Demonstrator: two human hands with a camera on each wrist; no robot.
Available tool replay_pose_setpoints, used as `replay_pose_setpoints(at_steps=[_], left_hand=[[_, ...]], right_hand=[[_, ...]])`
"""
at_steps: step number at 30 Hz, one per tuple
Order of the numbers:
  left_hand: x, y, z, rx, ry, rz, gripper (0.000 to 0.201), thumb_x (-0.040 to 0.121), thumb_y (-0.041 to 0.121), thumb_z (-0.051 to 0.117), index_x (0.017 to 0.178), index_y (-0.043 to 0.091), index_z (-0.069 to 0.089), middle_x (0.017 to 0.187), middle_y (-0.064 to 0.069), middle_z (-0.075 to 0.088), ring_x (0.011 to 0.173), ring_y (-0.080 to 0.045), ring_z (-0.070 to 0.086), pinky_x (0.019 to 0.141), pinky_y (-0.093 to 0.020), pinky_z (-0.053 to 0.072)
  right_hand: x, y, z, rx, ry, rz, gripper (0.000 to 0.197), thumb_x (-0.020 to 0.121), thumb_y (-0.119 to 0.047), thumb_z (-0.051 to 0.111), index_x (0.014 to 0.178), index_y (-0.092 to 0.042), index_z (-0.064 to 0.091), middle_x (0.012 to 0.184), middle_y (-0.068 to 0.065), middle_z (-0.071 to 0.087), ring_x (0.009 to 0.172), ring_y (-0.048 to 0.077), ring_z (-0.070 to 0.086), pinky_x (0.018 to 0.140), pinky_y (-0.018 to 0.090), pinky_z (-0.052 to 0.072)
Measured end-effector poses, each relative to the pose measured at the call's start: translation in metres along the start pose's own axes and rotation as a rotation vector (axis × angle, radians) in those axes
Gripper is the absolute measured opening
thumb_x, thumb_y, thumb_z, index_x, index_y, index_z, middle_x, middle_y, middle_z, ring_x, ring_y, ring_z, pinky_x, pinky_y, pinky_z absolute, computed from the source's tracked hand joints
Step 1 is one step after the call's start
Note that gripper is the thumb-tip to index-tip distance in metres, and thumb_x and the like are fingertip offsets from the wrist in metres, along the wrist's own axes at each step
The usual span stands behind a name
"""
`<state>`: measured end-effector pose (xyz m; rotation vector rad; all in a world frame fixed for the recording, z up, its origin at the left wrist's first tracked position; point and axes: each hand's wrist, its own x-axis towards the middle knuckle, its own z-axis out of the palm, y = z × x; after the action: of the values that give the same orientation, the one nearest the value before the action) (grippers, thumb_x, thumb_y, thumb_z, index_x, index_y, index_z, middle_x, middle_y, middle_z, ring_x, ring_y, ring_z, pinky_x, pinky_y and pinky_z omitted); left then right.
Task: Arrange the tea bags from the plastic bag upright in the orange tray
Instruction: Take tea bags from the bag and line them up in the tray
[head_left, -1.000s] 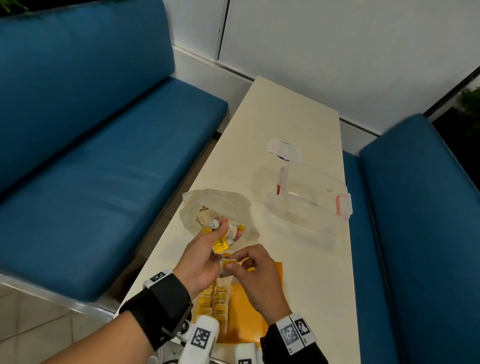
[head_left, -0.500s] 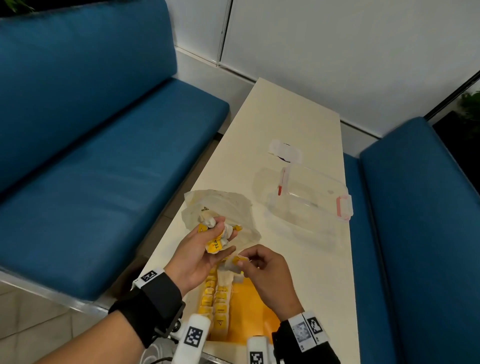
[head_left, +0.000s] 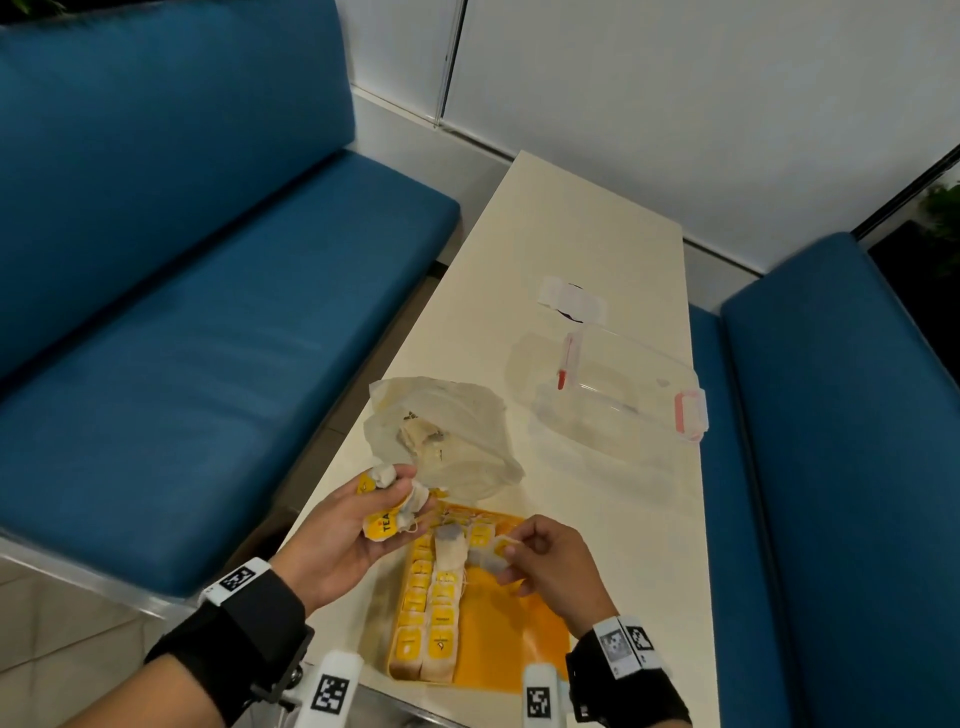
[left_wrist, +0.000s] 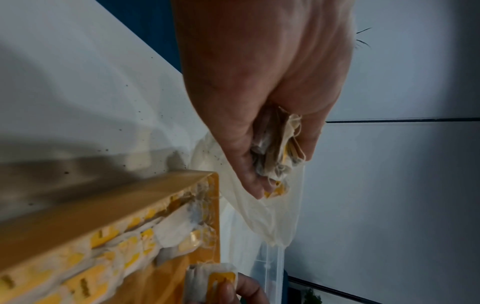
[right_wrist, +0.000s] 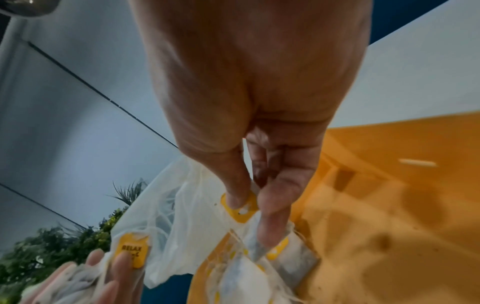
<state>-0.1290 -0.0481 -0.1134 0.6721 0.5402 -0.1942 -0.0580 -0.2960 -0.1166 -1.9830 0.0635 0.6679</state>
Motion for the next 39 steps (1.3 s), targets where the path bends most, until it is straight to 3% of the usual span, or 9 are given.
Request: replay_pose_setpoints(at_steps=[7, 16, 21, 29, 35, 39], left_hand=[[-0.001, -0.010, -0.004, 0.010, 0.008, -0.037, 0.032, 0.089, 0.008, 0.066, 0.121, 0.004, 0.064, 0.110, -0.023, 0.071, 0.107, -0.035, 0.071, 0.095, -0.050, 0.056], [0.004, -0.024, -0.009, 0.059, 0.013, -0.061, 0.035, 0.088, 0.008, 0.068, 0.122, 0.004, 0.064, 0.114, -0.023, 0.070, 0.116, -0.040, 0.067, 0.106, -0.057, 0.048], [0.007, -0.027, -0.010, 0.028, 0.010, -0.057, 0.030, 0.090, 0.007, 0.066, 0.120, 0.004, 0.065, 0.110, -0.023, 0.071, 0.108, -0.035, 0.070, 0.087, -0.044, 0.061], [0.010, -0.034, -0.018, -0.048, 0.030, -0.057, 0.038, 0.087, 0.008, 0.067, 0.123, 0.002, 0.062, 0.115, -0.027, 0.069, 0.119, -0.042, 0.064, 0.095, -0.048, 0.055], [0.010, -0.037, -0.021, -0.103, 0.028, -0.065, 0.037, 0.087, 0.009, 0.067, 0.123, 0.004, 0.061, 0.116, -0.028, 0.067, 0.117, -0.042, 0.063, 0.096, -0.048, 0.055], [0.008, -0.033, -0.021, -0.203, 0.031, -0.055, 0.030, 0.087, 0.008, 0.065, 0.117, 0.006, 0.064, 0.115, -0.026, 0.067, 0.119, -0.041, 0.063, 0.089, -0.047, 0.059]], right_hand=[[0.013, 0.016, 0.010, -0.106, -0.094, 0.108, 0.012, 0.087, 0.005, 0.065, 0.086, -0.006, 0.061, 0.072, 0.021, 0.067, 0.047, 0.015, 0.064, 0.044, 0.022, 0.045], [0.024, 0.022, 0.022, -0.149, -0.037, 0.240, 0.016, 0.084, 0.006, 0.066, 0.077, -0.009, 0.064, 0.064, 0.012, 0.068, 0.039, 0.008, 0.058, 0.038, 0.019, 0.041], [0.030, 0.027, 0.027, -0.119, 0.024, 0.218, 0.014, 0.084, 0.001, 0.069, 0.079, -0.010, 0.064, 0.066, 0.014, 0.070, 0.052, 0.016, 0.064, 0.044, 0.020, 0.043], [0.030, 0.028, 0.035, -0.066, 0.090, 0.199, 0.011, 0.086, -0.001, 0.071, 0.083, -0.009, 0.063, 0.066, 0.014, 0.071, 0.046, 0.012, 0.061, 0.047, 0.023, 0.047], [0.026, 0.025, 0.039, -0.039, 0.170, 0.217, 0.014, 0.084, -0.002, 0.072, 0.090, -0.006, 0.060, 0.071, 0.014, 0.072, 0.053, 0.020, 0.065, 0.062, 0.038, 0.058], [0.020, 0.019, 0.038, -0.191, 0.275, 0.139, 0.012, 0.082, -0.015, 0.073, 0.084, -0.017, 0.062, 0.076, 0.003, 0.070, 0.065, 0.018, 0.069, 0.062, 0.032, 0.056]])
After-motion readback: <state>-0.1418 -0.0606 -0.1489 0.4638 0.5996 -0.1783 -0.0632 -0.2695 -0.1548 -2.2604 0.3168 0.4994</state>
